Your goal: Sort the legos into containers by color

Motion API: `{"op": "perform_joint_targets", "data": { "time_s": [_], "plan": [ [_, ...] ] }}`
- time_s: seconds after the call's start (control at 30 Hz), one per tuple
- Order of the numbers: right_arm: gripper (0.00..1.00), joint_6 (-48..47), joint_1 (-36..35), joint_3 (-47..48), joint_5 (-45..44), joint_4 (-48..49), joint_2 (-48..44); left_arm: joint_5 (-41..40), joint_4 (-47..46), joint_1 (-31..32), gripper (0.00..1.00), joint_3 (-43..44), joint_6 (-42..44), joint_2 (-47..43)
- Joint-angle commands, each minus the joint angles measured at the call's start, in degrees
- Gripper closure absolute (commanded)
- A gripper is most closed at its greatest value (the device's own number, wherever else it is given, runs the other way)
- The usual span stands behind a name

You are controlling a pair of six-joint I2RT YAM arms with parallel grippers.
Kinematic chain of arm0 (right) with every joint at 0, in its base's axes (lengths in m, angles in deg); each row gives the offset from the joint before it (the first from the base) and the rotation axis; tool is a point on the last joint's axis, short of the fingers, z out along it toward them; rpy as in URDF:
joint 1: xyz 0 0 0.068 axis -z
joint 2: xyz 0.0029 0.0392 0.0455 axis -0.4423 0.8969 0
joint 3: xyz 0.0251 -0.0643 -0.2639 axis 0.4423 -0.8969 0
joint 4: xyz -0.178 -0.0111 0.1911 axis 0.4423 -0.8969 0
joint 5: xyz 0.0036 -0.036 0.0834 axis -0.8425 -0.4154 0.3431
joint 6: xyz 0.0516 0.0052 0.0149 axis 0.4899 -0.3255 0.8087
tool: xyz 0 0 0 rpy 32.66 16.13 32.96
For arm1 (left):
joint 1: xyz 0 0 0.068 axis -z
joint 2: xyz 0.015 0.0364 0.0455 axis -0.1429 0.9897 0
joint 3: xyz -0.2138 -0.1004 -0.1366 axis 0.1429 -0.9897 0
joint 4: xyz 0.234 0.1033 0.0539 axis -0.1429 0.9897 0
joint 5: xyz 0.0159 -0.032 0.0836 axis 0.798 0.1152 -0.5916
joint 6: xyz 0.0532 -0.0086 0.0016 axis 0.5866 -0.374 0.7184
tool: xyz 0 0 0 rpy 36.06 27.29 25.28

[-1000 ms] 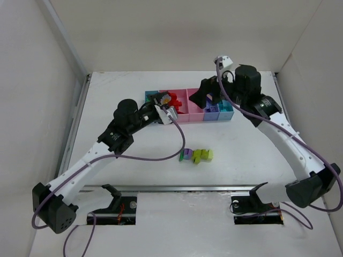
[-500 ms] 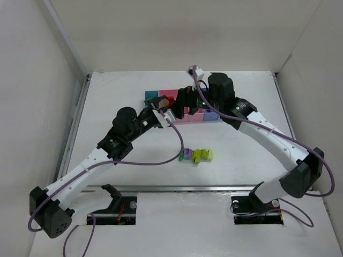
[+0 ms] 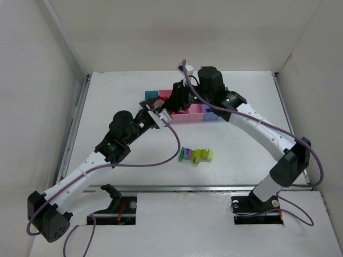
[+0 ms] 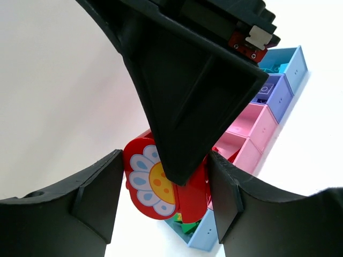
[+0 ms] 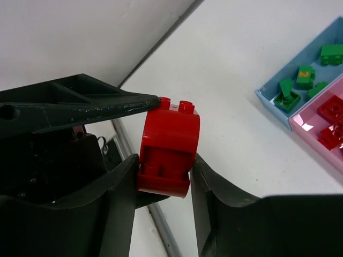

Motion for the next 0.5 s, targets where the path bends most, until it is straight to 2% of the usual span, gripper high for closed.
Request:
{"op": "perform_joint_targets", "data": {
  "time_s": [0.0,0.07,0.17,0.27,0.3,0.33,0.47],
  "plan": [
    [1.0,-4.4,-0.3,3.2,4.3,-0.1,0.7,2.7,-5.2,0.6,1.0,-0.6,-3.0,-2.3],
    [1.0,-6.3,-0.3,2.6,3.5,-0.6,0.0,3.3,-5.2,0.6,0.67,-1.2,-3.6,-2.8],
    [1.0,-10.1,-0.3,1.9,1.7,-1.3,-2.4,7.8,0.5,0.6,0.0,-1.2,-4.1,-3.4],
    [1.0,-21.0,-0.3,-1.3,-0.3,-4.0,-4.5,17.2,7.5,0.6,0.0,0.5,-3.5,-5.0],
    [1.0,-27.8,-0.3,-2.5,-1.2,-4.8,-6.2,20.0,11.5,0.1,0.0,1.0,-3.5,-5.0],
    [1.0,-31.2,-0.3,-3.5,-2.1,-5.8,-6.9,25.6,13.4,-2.2,0.0,1.6,-3.5,-5.0],
    [1.0,-45.2,-0.3,-9.1,-1.5,-9.5,-10.9,35.7,19.6,-5.3,0.0,2.9,-0.3,-3.8]
  ]
}}
